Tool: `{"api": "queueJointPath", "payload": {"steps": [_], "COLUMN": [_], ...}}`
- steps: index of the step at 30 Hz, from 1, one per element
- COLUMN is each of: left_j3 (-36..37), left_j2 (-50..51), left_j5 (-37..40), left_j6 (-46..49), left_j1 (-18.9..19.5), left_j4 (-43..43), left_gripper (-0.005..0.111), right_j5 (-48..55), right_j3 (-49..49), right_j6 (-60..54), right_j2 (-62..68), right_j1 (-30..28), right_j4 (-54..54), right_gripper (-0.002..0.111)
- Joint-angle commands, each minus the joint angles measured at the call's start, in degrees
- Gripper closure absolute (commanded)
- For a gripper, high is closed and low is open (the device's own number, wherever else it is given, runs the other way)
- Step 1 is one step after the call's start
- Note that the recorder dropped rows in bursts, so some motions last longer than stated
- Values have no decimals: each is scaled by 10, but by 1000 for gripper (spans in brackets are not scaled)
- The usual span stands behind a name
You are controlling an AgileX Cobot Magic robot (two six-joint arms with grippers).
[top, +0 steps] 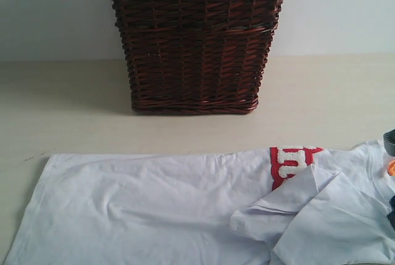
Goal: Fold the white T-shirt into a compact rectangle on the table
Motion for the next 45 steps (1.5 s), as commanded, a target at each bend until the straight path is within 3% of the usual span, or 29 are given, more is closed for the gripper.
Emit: {"api": "queueJointPath", "payload": {"steps": [1, 7, 24, 29, 32, 33, 36, 38, 45], "left_j3": [0, 0, 0, 0, 0, 0, 0, 0, 0], "left_j2": [-3, -3, -3, -3, -3, -3, -3, -3, -3], "left_j5": [0, 0, 0, 0, 0, 0, 0, 0, 0], "left_j6": [-3, -3, -3, -3, -3, -3, -3, -3, -3], "left_j1": [1, 1, 1, 1, 1, 1, 1, 1, 1], "left_j4": [-4, -4, -4, -4, -4, -4, -4, -4, -4], "left_gripper": [107, 107, 107, 107, 107, 107, 107, 107, 107], "right_j5": [-39, -108, -121, -100, -100, -100, -101, -99, -75], "right_j3": [1, 1, 1, 1, 1, 1, 1, 1, 1], "right_j6": [-6, -41, -43, -39, -45, -45, -54, -56, -100], "right_j2": [39, 43, 111, 131, 130, 130, 124, 118, 99], "right_j1": [-25, -36, -36, -36, -36, -36, -36, -36, -36], "right_j4": [4, -10, -8, 52, 51, 51, 51, 49, 49], "right_gripper": [27, 27, 29, 73, 105, 108, 107, 99, 38]}}
